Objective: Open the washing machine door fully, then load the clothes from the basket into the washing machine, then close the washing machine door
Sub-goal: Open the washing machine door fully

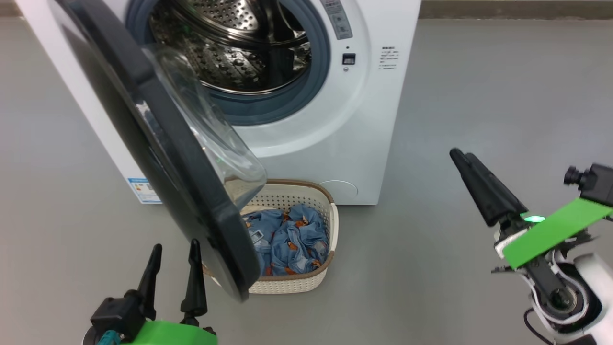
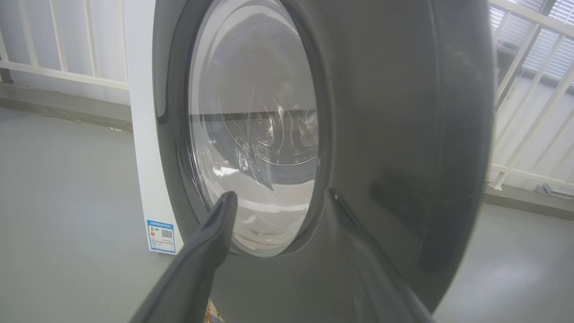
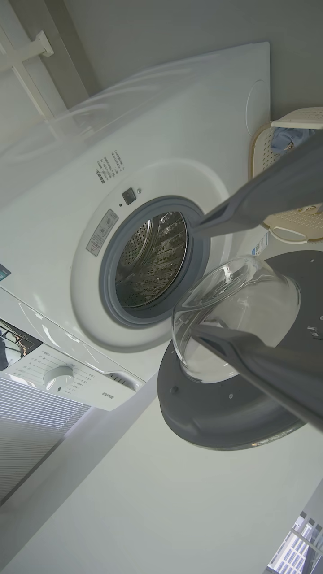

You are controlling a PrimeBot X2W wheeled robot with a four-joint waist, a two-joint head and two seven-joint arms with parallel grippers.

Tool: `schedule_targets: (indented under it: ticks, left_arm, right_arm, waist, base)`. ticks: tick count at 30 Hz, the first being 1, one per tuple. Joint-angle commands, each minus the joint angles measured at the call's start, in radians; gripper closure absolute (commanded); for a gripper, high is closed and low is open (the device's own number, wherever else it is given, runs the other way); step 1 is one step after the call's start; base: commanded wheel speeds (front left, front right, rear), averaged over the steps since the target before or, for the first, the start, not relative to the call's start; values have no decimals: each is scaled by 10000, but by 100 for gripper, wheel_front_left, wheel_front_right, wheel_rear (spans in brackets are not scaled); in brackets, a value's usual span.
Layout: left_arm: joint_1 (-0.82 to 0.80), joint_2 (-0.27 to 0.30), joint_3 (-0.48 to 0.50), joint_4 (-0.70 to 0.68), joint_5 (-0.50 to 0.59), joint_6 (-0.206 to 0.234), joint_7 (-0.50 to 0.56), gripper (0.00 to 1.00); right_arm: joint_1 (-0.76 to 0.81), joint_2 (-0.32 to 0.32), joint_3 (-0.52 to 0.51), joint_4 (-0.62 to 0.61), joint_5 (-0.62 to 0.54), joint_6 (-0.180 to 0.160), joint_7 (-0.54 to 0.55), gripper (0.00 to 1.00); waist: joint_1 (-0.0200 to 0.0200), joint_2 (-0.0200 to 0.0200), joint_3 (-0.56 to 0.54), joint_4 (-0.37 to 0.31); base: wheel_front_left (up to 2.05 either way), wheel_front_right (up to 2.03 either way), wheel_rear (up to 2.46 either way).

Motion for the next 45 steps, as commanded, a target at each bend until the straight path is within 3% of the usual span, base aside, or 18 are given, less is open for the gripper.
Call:
schedule_targets:
  ticks: [1, 7, 11, 22, 45]
  left_arm:
    - [-179, 89, 378, -339, 115, 61, -65, 0]
    - [-112, 89, 460, -469, 105, 118, -65, 0]
    - [-50, 89, 492, -526, 119, 146, -65, 0]
    - [11, 89, 605, -520, 99, 98, -65, 0]
    - [113, 89, 679, -504, 178, 72, -65, 0]
  right_arm:
    - [125, -314, 319, -242, -304, 60, -519, 0]
    - [545, -1126, 1115, 564, -1429, 60, -2621, 0]
    - [671, -1244, 1180, 1310, -2113, 60, -3210, 0]
    - [1368, -233, 79, 1677, -3908, 60, -3306, 0]
    - [1473, 293, 30, 2840, -6927, 60, -3308, 0]
  waist:
    - [0, 0, 9, -204]
    - [0, 0, 26, -471]
    - [0, 0, 15, -589]
    - [0, 0, -31, -759]
    - [0, 0, -176, -789]
  base:
    - [0, 0, 0]
    - [0, 0, 0]
    - [0, 0, 0]
    - [0, 0, 0]
    - [0, 0, 0]
